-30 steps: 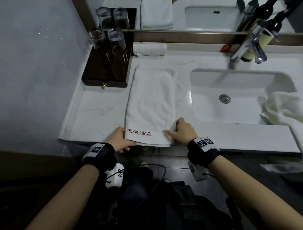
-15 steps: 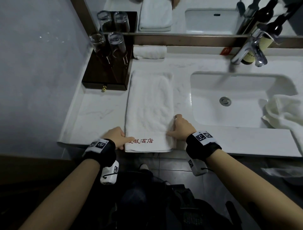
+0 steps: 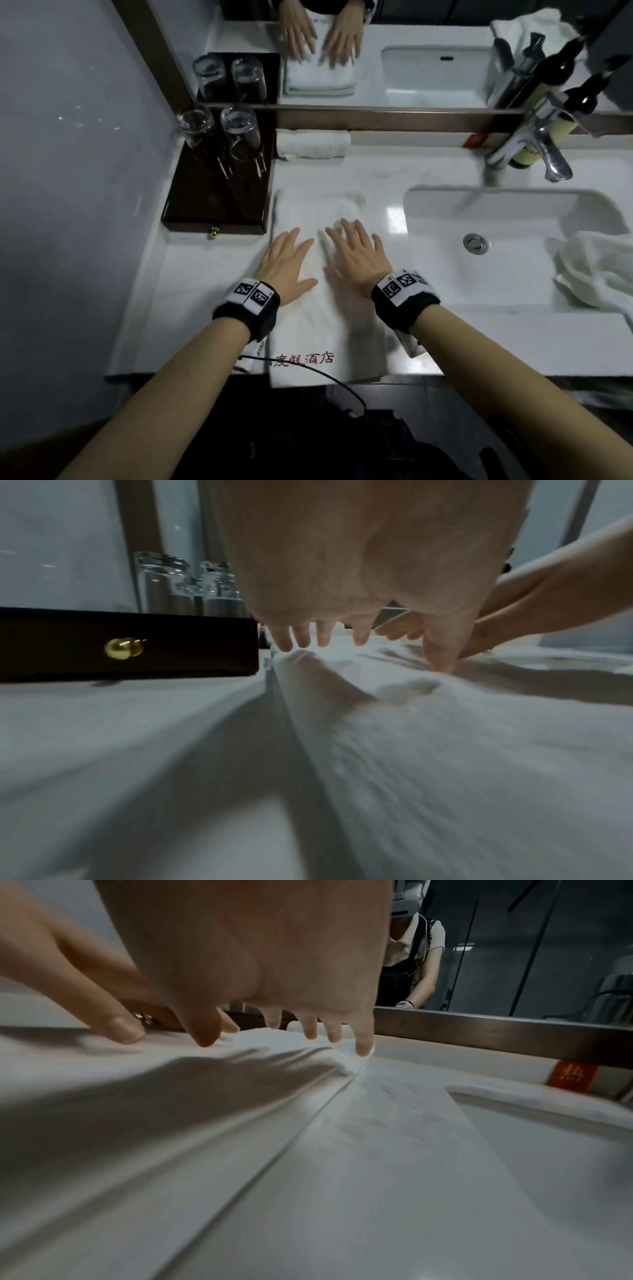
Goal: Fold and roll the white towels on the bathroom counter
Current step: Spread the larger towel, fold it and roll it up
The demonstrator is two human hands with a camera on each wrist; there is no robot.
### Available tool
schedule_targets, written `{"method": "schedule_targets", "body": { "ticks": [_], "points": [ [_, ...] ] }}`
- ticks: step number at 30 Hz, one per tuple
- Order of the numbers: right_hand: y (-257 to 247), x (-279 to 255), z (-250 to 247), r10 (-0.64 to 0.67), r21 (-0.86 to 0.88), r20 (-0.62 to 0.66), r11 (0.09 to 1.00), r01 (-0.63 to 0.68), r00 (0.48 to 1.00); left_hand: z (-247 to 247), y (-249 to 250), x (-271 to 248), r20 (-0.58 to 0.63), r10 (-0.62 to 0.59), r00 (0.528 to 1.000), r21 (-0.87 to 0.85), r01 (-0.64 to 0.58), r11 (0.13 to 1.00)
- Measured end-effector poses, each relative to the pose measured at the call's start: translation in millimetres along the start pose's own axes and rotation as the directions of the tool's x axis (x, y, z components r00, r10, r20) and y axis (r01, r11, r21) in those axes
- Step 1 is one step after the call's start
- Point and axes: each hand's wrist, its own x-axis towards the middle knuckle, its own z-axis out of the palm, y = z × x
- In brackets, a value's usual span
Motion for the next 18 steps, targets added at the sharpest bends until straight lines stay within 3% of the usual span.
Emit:
{"method": "schedule_targets", "body": {
  "ticks": [5, 11, 13, 16, 18],
  "points": [
    [28, 27, -2, 0.093, -0.07, 0.091, 0.994, -0.087, 0.991, -7, -12, 36, 0.149, 0.065, 0.987, 0.13, -0.084, 0.988],
    [47, 47, -18, 0.196, -0.165, 0.108, 0.97, -0.176, 0.975, -10, -5, 59, 0.189, 0.086, 0.978, 0.133, -0.113, 0.985],
    [40, 58, -29, 0.201, -0.163, 0.061, 0.968, -0.189, 0.978, -18, 0, 67, 0.164, 0.092, 0.982, 0.15, -0.117, 0.982],
    [32, 74, -43, 0.157, -0.041, -0.051, 0.986, -0.16, 0.986, -42, 1, 88, 0.034, 0.069, 0.997, 0.083, -0.072, 0.994],
    [32, 83, -51, 0.147, 0.015, -0.041, 0.989, -0.146, 0.988, -59, -3, 106, -0.051, 0.042, 0.998, 0.056, -0.039, 0.998]
  ]
}}
